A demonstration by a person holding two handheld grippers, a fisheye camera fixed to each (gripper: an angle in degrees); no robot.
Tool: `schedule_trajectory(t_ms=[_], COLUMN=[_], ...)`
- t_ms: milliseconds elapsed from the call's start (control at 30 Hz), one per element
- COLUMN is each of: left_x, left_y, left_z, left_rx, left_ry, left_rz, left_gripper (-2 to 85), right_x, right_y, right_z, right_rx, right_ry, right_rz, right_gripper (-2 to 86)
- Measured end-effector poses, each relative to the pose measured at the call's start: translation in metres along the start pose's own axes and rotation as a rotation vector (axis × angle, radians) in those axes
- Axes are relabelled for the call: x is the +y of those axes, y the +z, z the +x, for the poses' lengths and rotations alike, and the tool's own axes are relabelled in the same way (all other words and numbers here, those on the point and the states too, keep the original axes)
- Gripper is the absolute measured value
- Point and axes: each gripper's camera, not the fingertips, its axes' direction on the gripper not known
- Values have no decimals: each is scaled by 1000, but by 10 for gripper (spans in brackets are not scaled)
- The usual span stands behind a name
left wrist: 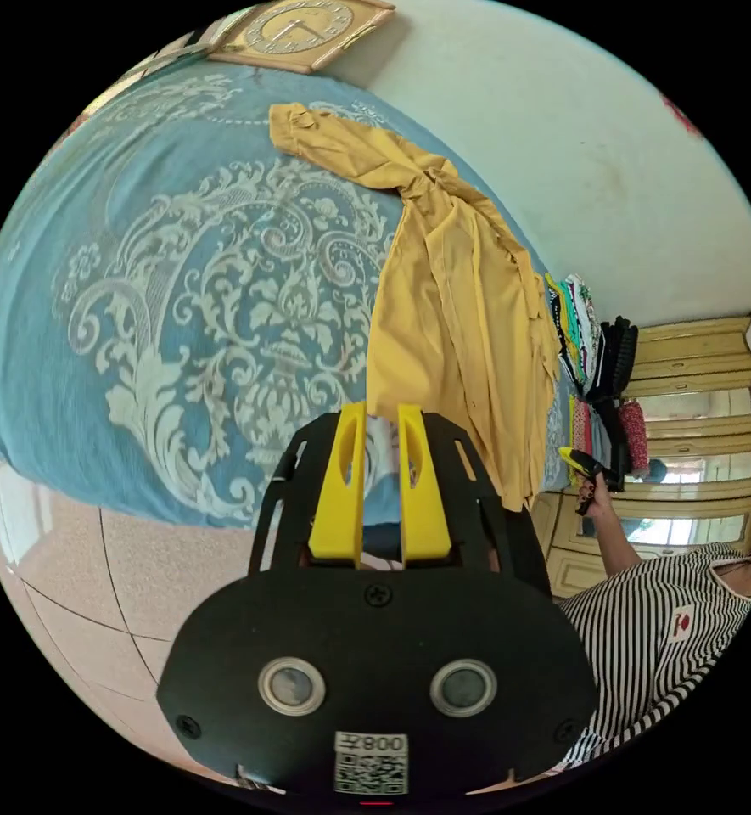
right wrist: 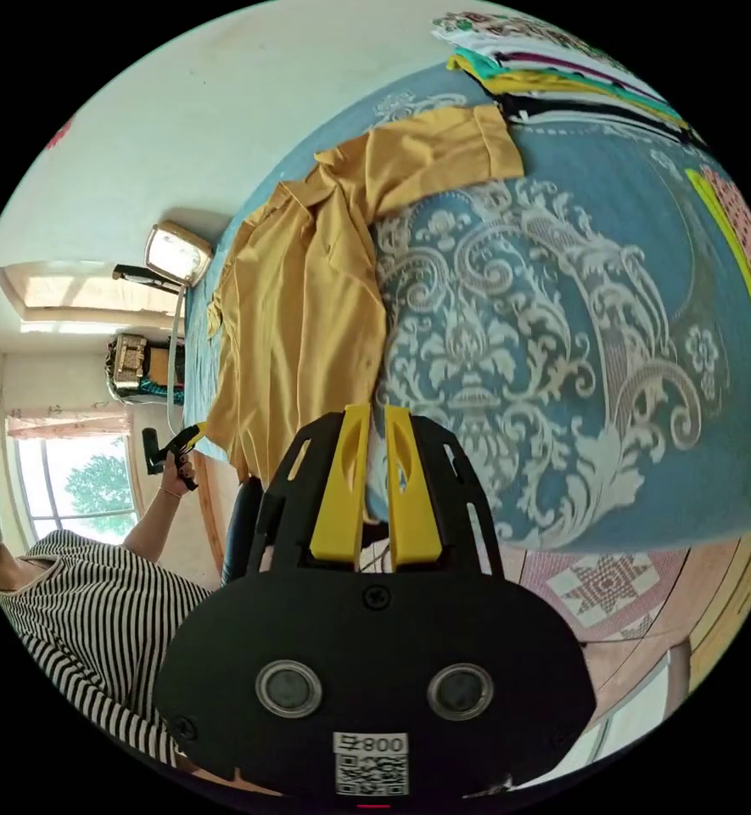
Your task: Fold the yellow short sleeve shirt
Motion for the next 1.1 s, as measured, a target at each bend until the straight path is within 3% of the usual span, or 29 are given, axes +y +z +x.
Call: schedule_trajectory(t_ms=[267,433,700,1100], left_x=[62,40,18,69], left_y=[-20,-28,-7,-55], left_z=[-8,1,19,53], left_rx=[84,77,32,42], left_ry=[-127,-118,-94,-46], left_rz=[62,109,-61,-54], left_gripper=[79,82,19,7], right_x=[123,129,129,122], right_y=[8,6,10,17], right_z=[-10,-28,-44,-81], right_rx=[-120,-96,-61,-112], right_ry=[149,141,182,168], right_rz=[-33,-30,3,-6], right_gripper=[57,59,51,57])
